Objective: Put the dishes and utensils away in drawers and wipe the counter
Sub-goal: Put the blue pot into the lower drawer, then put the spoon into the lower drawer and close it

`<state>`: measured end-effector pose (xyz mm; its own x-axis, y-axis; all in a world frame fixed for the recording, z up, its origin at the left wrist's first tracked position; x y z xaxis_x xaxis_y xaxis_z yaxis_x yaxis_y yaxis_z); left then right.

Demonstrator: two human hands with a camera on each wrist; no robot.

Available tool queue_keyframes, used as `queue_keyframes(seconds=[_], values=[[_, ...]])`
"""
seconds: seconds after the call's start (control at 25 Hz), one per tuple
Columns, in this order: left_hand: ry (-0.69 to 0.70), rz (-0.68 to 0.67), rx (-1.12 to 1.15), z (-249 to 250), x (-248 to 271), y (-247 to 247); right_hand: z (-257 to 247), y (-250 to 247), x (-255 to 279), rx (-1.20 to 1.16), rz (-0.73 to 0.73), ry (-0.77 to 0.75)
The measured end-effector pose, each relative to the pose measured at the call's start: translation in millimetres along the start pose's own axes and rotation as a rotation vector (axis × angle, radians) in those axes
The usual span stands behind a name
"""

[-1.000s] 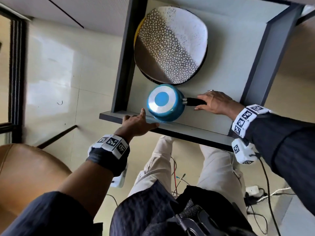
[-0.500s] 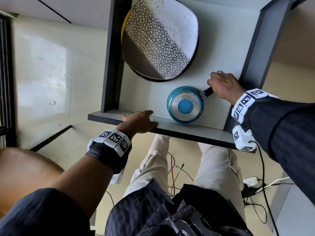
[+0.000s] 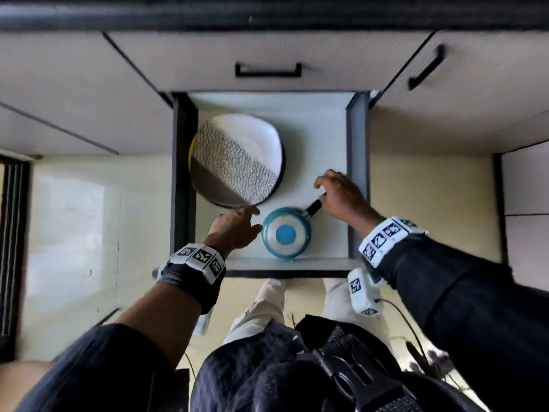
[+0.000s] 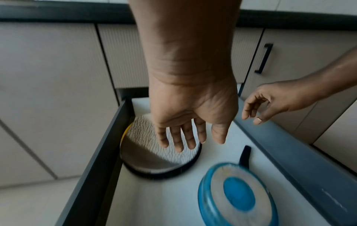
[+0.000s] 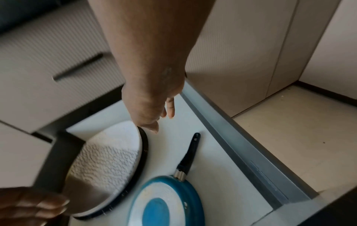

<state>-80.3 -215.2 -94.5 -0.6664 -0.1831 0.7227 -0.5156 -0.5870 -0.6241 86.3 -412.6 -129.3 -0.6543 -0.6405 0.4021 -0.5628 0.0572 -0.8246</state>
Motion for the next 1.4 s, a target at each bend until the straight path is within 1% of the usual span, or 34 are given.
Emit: queue_keyframes(seconds=[0.12, 0.24, 0.36, 0.48, 0.56, 0.64, 0.72, 1.0, 1.12, 1.2, 1.28, 1.32, 1.4], values=[[0.159, 0.159, -0.085, 40.2, -2.4, -60.9, -10.8, -50.2, 21.3, -0.083, 0.165, 0.023], [0.309, 0.32, -0.195, 83.1, -9.7, -117.1, -15.0, -100.0, 30.7, -0.131, 0.342, 0.024], [0.427, 0.487, -0.231, 121.0, -14.3, -165.5, -22.3, -147.4, 24.7, -0.127, 0.47, 0.033], [0.548, 0.668, -0.227, 159.8, -17.5, -215.4, -24.3, -197.3, 15.1, -0.177, 0.617, 0.012], [0.599, 0.735, -0.245, 183.0, -19.7, -240.9, -21.7, -222.2, 10.2, -0.173, 0.682, 0.011], [0.604, 0.755, -0.244, 197.5, -22.3, -255.1, -19.8, -236.8, 5.1, -0.141, 0.702, 0.014], [0.597, 0.757, -0.22, 207.1, -26.0, -262.2, -15.6, -246.3, 0.1, -0.106, 0.685, 0.014], [0.563, 0.68, -0.242, 208.4, -36.8, -255.9, 1.8, -257.9, -23.4, -0.113, 0.681, -0.001], [0.564, 0.665, -0.25, 227.6, -42.8, -265.1, 21.5, -269.5, -29.1, -0.136, 0.673, -0.001], [0.578, 0.667, -0.246, 254.6, -50.1, -272.7, 50.1, -291.9, -29.4, -0.142, 0.679, -0.004], [0.56, 0.654, -0.221, 293.6, -60.1, -280.1, 95.7, -331.6, -28.6, -0.105, 0.67, 0.012], [0.531, 0.633, -0.214, 314.8, -65.2, -283.5, 122.2, -355.5, -28.3, -0.08, 0.67, 0.021], [0.431, 0.576, -0.257, 370.7, -82.9, -287.5, 195.2, -411.0, -38.3, -0.078, 0.717, 0.039]])
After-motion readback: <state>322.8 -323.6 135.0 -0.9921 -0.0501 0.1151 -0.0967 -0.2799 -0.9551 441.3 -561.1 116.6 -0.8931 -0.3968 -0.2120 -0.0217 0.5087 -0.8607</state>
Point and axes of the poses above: each hand's wrist, its own x-axis away from the middle knuckle, its own y-axis out of the palm, z = x × y, the point moved 1 cm from there along -x, towards the middle knuckle, and after that the axes turned 1 degree about -z, right-handed, at the moved point
